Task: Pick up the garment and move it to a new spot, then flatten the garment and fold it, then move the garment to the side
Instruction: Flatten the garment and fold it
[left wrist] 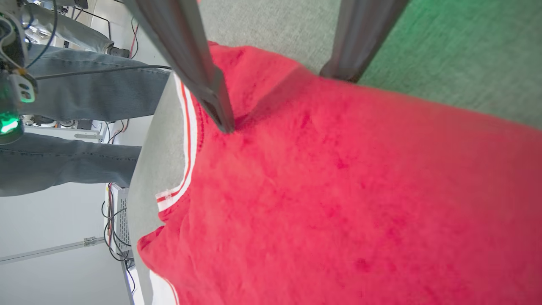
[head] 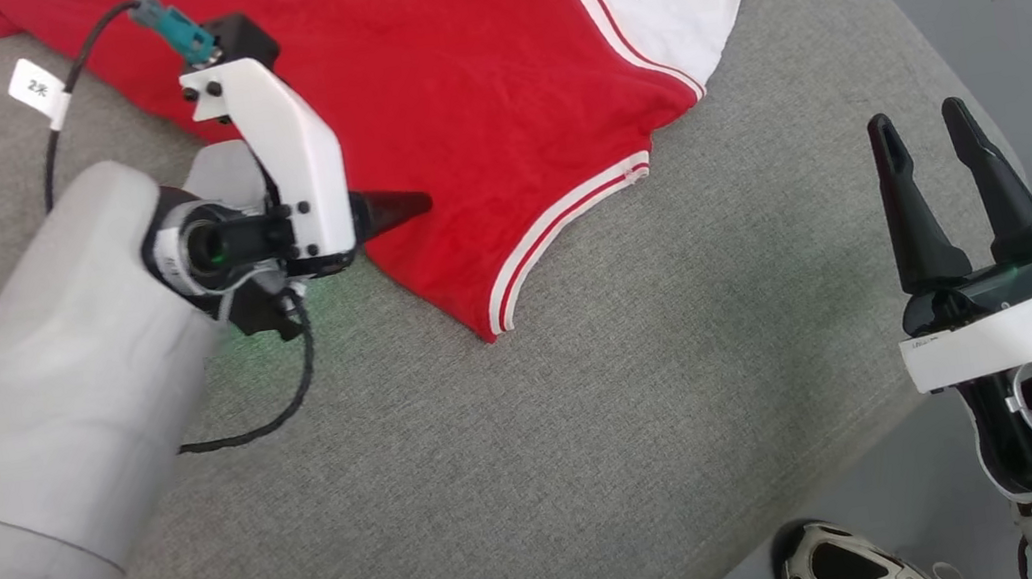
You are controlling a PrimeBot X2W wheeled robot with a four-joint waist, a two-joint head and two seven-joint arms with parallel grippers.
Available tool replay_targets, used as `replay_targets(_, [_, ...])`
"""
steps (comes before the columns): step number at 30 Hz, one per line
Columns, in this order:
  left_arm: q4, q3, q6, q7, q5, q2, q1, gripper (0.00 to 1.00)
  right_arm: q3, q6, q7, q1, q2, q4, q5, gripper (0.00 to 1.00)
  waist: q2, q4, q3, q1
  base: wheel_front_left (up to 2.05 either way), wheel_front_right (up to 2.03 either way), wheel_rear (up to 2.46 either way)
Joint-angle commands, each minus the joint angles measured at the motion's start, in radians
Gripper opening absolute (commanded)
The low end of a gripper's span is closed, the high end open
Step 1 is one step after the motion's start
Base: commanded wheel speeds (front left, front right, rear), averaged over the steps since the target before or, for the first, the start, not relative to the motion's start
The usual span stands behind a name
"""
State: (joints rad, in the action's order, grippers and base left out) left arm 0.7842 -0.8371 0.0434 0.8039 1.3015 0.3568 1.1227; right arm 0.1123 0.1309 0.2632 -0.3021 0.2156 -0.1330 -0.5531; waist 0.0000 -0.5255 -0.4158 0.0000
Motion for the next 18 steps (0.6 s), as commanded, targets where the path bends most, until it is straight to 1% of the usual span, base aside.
replay_targets(1, [0.009,0.000,-0.001,-0.019,-0.010,-0.006,-0.014,0.38,-0.001,0.000,0.002,-0.005,-0.008,-0.002,-0.001,1.00,0.0000,-0.002,-0.002,0.0000,0.00,0.00,0.00])
replay_targets(2, [0.014,-0.006,-0.001,-0.029,-0.020,-0.008,-0.010,0.11,-0.001,0.000,0.002,-0.007,-0.009,-0.003,0.000,1.00,0.0000,-0.002,-0.003,0.0000,0.00,0.00,0.00])
replay_targets(3, [0.028,-0.012,0.002,-0.046,-0.038,-0.004,-0.001,0.00,-0.003,0.000,0.002,-0.008,-0.008,-0.004,0.002,1.00,0.0000,0.002,0.000,0.0000,0.00,0.00,0.00])
replay_targets(8, [0.053,0.015,0.019,-0.068,-0.027,0.030,0.029,0.00,-0.017,0.000,0.002,-0.001,-0.001,-0.002,0.008,1.00,0.0000,0.028,0.024,0.0000,0.00,0.00,0.00])
replay_targets(11, [0.059,0.007,0.026,-0.074,-0.060,0.089,0.051,0.00,-0.018,0.000,0.002,0.010,0.003,-0.001,0.010,1.00,0.0000,0.046,0.043,0.0000,0.00,0.00,0.00])
replay_targets(14, [0.052,-0.042,0.032,-0.072,-0.141,0.168,0.085,0.00,-0.018,0.000,0.002,0.018,0.011,0.000,0.012,1.00,0.0000,0.062,0.061,0.0000,0.00,0.00,0.00])
replay_targets(17, [0.026,-0.135,0.041,-0.086,-0.294,0.247,0.138,0.00,-0.020,0.000,0.002,0.022,0.017,0.003,0.014,1.00,0.0000,0.072,0.071,0.0000,0.00,0.00,0.00])
replay_targets(18, [0.014,-0.169,0.045,-0.098,-0.346,0.263,0.159,0.00,-0.020,0.000,0.002,0.022,0.018,0.005,0.014,1.00,0.0000,0.075,0.073,0.0000,0.00,0.00,0.00])
